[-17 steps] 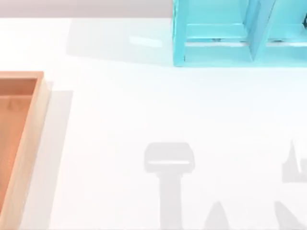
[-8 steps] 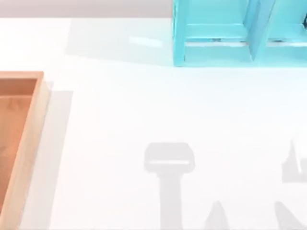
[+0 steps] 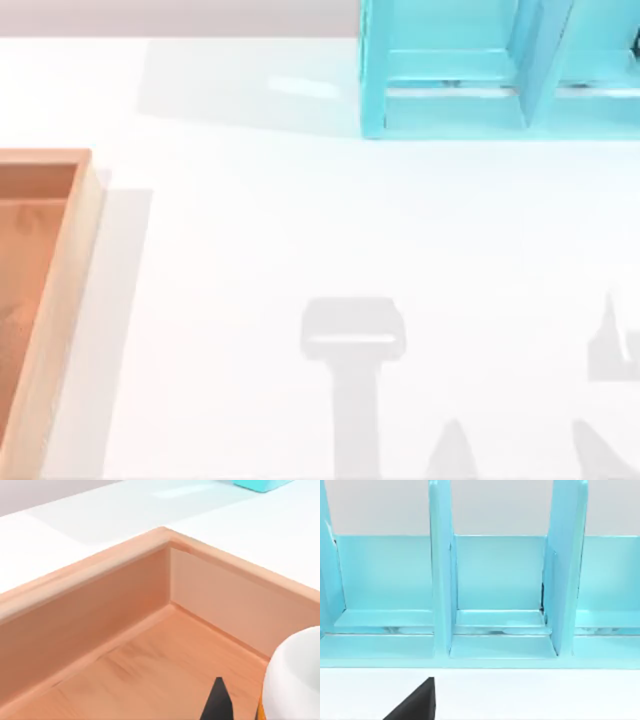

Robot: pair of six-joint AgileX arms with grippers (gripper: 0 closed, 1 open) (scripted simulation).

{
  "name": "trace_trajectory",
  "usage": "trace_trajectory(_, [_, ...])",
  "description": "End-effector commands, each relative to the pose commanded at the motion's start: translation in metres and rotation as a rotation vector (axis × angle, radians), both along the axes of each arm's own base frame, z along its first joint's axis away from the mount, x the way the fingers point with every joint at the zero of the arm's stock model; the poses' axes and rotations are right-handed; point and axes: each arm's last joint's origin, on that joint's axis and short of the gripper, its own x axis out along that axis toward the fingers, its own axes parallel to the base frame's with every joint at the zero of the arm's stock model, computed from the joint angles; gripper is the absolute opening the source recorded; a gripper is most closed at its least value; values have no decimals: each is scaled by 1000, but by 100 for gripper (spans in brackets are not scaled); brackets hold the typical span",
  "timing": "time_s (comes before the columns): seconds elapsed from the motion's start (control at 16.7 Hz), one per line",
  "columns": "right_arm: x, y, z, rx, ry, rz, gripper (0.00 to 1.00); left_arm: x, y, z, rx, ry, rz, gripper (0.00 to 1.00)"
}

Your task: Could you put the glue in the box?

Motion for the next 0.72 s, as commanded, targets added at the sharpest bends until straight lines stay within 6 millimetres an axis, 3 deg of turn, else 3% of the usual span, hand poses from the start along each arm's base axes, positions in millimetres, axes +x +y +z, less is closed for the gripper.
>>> trace_trajectory(0.66, [0,0,0,0,0,0,100,0,0,0,0,0,0,98])
trace_trajectory(0.72, [0,0,0,0,0,0,100,0,0,0,0,0,0,100])
